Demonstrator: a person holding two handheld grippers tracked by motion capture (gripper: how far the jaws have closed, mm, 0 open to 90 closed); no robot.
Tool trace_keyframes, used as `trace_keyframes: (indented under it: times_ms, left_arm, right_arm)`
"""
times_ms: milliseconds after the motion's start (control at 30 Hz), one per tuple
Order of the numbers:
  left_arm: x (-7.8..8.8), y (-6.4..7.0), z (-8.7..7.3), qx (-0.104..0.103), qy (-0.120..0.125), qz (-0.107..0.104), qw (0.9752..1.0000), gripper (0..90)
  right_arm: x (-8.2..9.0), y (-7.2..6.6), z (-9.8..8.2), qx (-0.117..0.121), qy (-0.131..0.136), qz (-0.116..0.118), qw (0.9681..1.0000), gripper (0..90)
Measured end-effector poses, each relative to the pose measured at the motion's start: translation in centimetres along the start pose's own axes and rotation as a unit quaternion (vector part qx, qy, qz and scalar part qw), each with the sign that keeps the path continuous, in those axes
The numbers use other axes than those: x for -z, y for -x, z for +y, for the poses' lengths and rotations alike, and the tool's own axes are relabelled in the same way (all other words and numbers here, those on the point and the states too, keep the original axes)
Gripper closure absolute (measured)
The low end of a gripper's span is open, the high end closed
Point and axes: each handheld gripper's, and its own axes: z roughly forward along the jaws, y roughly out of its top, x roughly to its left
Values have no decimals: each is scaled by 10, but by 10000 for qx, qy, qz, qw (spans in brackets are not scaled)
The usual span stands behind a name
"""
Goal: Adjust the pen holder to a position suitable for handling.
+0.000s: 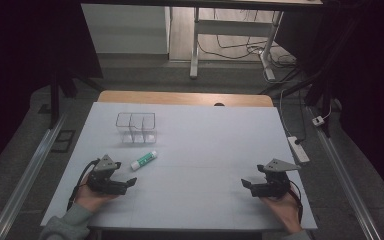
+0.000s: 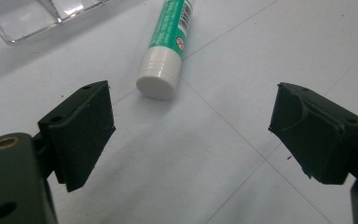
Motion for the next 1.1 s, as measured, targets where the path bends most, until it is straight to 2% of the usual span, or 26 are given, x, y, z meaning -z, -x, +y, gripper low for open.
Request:
trace_keyframes:
  times_ms: [333, 467, 567, 667, 733, 800, 900, 1000, 1100]
  left_arm:
    - [6, 0, 13, -55, 122, 12, 9999, 177]
    - [7, -6, 20, 4, 91, 54, 9999, 183]
    - [9, -13, 27, 106, 173, 33, 9998, 189]
    - [11, -19, 34, 170, 226, 100, 9996, 190]
    - [11, -23, 39, 248, 300, 28, 9992, 201]
    - [11, -25, 43, 216, 273, 99, 9993, 201]
    - [10, -26, 48, 234, 353, 73, 9991, 219]
    - [10, -29, 54, 169, 253, 165, 9994, 220]
    - [12, -33, 59, 203, 354, 164, 9990, 222]
  right_arm:
    - [-3, -1, -1, 19, -142, -7, 9999, 147]
    - [-3, -1, 0, 25, -129, -28, 9999, 148]
    - [-3, -1, 0, 12, -108, -40, 9999, 148]
    - [-3, 0, 0, 7, -118, -2, 9999, 150]
    - [-4, 0, 0, -3, -109, 19, 9999, 151]
    - [-3, 0, 0, 1, -100, 25, 9999, 151]
    - [-4, 0, 0, -2, -103, 14, 9999, 151]
    - [-4, 0, 0, -1, -106, 16, 9999, 151]
    - [-4, 0, 0, 3, -115, 20, 9999, 151]
